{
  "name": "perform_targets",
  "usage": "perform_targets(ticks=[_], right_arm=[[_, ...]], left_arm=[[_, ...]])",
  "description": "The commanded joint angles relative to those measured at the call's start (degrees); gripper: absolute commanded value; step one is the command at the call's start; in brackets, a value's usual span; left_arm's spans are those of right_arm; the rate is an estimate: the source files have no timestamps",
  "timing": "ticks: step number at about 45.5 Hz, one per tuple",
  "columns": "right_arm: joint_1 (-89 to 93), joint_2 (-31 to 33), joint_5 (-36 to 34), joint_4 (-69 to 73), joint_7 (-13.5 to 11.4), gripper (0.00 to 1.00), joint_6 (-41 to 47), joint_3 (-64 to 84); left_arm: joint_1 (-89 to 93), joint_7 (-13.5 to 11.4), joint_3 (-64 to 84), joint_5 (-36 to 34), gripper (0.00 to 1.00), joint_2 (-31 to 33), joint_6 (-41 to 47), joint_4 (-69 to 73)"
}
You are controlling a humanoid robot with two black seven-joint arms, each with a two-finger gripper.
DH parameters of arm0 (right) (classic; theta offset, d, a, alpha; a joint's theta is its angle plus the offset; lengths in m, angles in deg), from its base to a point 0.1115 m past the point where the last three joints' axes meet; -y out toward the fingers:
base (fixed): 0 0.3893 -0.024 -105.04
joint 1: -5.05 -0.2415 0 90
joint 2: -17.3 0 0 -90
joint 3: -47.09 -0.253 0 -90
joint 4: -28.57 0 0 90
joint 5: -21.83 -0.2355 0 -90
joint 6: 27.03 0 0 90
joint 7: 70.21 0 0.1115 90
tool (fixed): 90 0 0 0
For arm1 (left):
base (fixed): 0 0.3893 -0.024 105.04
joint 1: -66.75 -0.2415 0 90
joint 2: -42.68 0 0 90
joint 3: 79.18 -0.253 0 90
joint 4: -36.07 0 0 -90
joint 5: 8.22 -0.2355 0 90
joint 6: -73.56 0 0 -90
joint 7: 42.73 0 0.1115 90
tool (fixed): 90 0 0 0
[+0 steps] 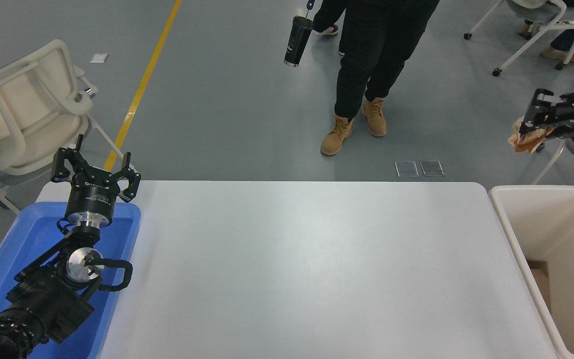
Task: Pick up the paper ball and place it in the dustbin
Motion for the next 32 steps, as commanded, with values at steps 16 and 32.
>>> perform_targets(ticks=[16,32], right_arm=[[14.41,0.04,-0.28,-18.31,-0.52,0.00,-11.73,-0.42],[50.70,-7.87,-17.58,-52.06,-0.61,0.00,-19.20,-15.18]], left_arm=[[-0.04,0.00,0.00,0.00,0.99,-0.02,0.00,-0.04],[-0.04,0.00,0.00,0.00,0.99,-0.02,0.00,0.05]])
